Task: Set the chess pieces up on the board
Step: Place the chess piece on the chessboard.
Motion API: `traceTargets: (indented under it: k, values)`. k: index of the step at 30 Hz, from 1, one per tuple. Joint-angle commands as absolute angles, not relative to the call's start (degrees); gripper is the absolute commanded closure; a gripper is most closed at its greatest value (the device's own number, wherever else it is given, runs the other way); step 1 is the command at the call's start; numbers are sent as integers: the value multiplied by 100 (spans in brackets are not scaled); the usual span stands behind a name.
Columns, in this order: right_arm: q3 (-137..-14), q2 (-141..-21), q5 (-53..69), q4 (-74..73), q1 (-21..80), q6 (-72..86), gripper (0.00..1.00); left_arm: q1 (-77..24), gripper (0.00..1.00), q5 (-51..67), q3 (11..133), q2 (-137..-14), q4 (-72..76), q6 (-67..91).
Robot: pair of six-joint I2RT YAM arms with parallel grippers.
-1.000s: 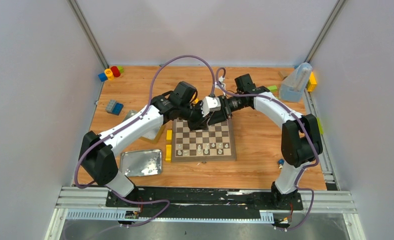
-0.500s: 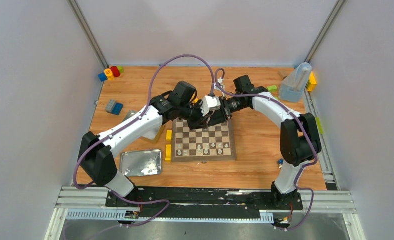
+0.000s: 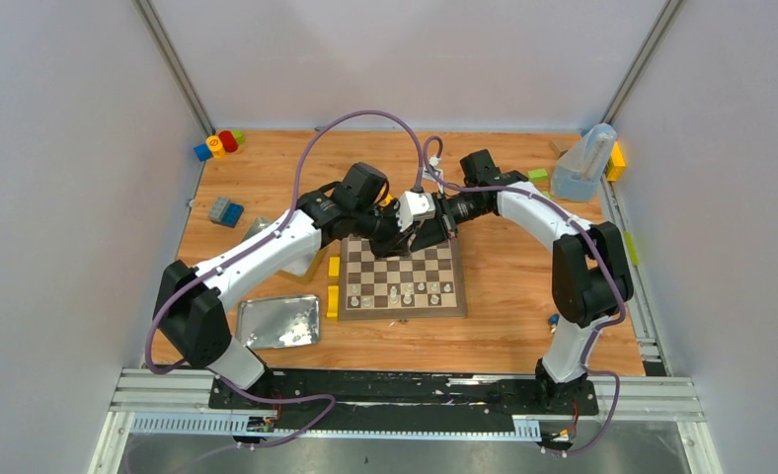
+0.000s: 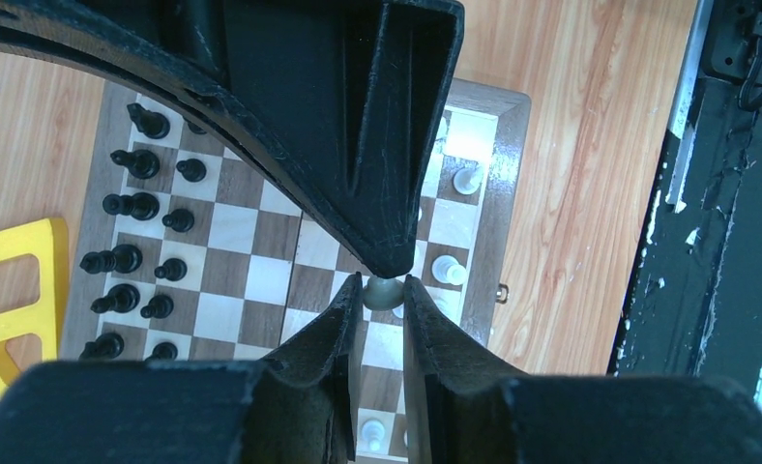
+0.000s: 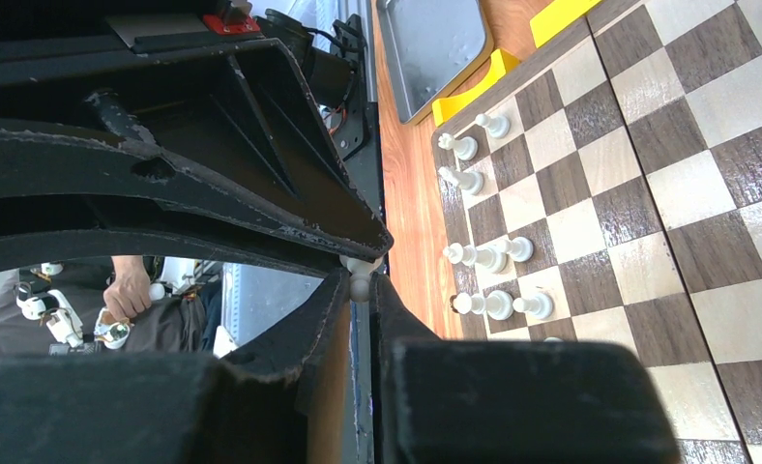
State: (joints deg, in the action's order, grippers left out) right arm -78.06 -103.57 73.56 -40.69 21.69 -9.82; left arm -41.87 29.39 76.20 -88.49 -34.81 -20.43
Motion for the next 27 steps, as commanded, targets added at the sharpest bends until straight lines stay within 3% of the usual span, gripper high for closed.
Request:
traceTargets:
  k: [1,4,12,21,27]
  values:
    - [-8075,-10373,7545,-4164,2201,-1212,99,-4199,73,2880,7562,-8609,-3256,-1990]
    - [-8145,-10359,7284,-4200,2201,-1228,100,-4191,58,2740,7488,-8562,-3198,-1937]
    - [-8154,-10266,6201,-4129,2207,-1029,100,-3609,30,2774,7227,-8143,-3371,-2016]
    - [-8505,-10281,4472,-4220,2829,-1089,100,-2017,25,3458,6498,-7262,-3677,-1990]
    - [-9141,-10556,3253,-4589,3556,-1316,100,-428,24,4019,6383,-6802,-3790,-1726]
